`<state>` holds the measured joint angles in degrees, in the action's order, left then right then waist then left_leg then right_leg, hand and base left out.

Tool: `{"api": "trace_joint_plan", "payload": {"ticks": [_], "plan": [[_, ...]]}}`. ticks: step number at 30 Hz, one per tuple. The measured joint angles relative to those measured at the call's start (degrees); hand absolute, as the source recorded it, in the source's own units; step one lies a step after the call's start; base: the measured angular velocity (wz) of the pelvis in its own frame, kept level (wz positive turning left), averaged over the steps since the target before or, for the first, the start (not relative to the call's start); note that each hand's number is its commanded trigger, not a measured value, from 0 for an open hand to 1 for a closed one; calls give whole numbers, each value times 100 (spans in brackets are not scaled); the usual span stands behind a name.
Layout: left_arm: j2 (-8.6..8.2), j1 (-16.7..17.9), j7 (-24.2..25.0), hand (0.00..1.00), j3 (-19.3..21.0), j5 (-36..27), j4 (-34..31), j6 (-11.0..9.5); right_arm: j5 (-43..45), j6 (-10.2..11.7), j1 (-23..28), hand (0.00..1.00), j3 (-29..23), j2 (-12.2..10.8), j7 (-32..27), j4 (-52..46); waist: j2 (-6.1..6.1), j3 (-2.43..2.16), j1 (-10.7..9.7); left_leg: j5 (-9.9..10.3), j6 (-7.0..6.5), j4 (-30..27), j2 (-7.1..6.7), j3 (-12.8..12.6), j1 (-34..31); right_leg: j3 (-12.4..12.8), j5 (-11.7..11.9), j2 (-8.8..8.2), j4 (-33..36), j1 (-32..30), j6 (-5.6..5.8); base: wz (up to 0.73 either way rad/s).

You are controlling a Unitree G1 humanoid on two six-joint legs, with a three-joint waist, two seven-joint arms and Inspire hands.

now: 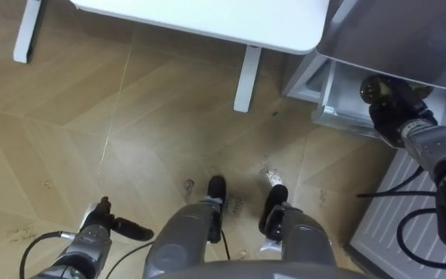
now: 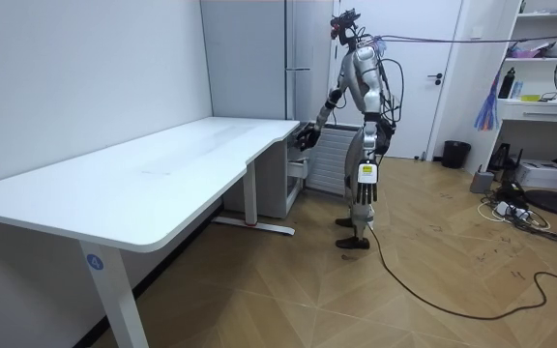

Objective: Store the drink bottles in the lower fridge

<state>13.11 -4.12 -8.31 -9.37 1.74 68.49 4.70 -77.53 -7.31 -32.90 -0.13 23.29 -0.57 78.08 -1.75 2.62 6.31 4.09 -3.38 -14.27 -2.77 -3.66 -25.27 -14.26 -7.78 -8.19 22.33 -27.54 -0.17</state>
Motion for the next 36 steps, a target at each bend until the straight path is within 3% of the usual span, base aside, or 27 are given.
{"api": "trace_joint_plan", "payload": {"ticks": [7, 16, 19, 21, 23, 28, 32, 36], "plan": [[-2, 8, -1, 0, -31, -233, -18, 4, 86, -21, 133, 0, 82, 6, 71, 0, 77, -46, -49, 0, 0, 68, 1, 63, 243, -23, 34, 47, -166, 320, 49, 3], [19, 30, -14, 0, 18, -229, -37, 13, 163, -22, 538, 0, 94, 12, 280, 2, 81, -67, -139, 4, 1, 204, 28, 71, 679, -109, 55, 133, -469, 875, 74, 5], [35, 46, -10, 0, 151, -220, -41, 6, 165, -16, 737, 0, 5, 12, 331, -1, 65, -95, -166, 11, 13, 294, 34, 56, 907, -105, 93, 188, -640, 1127, 77, -5], [59, 84, -9, 0, 251, -213, -48, -1, 179, -15, 905, 0, -17, 11, 349, -2, 41, -148, -169, 28, 34, 329, 60, 51, 1049, -110, 143, 235, -798, 1319, 77, -4], [126, 169, -7, 0, 253, -217, -108, -6, 265, -9, 1085, 0, -42, 12, 463, -5, -7, -191, -190, 54, 55, 386, 94, 2, 1255, -104, 167, 272, -890, 1518, 68, -10], [120, 431, 54, 0, 291, -193, -240, -13, 407, 0, 1339, 0, -172, 11, 597, -19, -10, -203, -307, 155, 90, 446, 128, -10, 1689, -43, 171, 359, -1090, 1983, 71, -8], [116, 644, 60, 0, 523, -100, -344, -16, 410, 42, 1630, 0, -393, 11, 698, -32, -66, -248, -315, 226, 119, 466, 174, -80, 1921, -13, 172, 406, -1191, 2221, 66, -10], [87, 870, 59, 0, 793, 42, -448, -7, 569, 34, 1857, 0, -603, -2, 694, -47, -128, -257, -413, 280, 141, 483, 195, -81, 2136, -21, 142, 437, -1273, 2475, 66, -1]]}}
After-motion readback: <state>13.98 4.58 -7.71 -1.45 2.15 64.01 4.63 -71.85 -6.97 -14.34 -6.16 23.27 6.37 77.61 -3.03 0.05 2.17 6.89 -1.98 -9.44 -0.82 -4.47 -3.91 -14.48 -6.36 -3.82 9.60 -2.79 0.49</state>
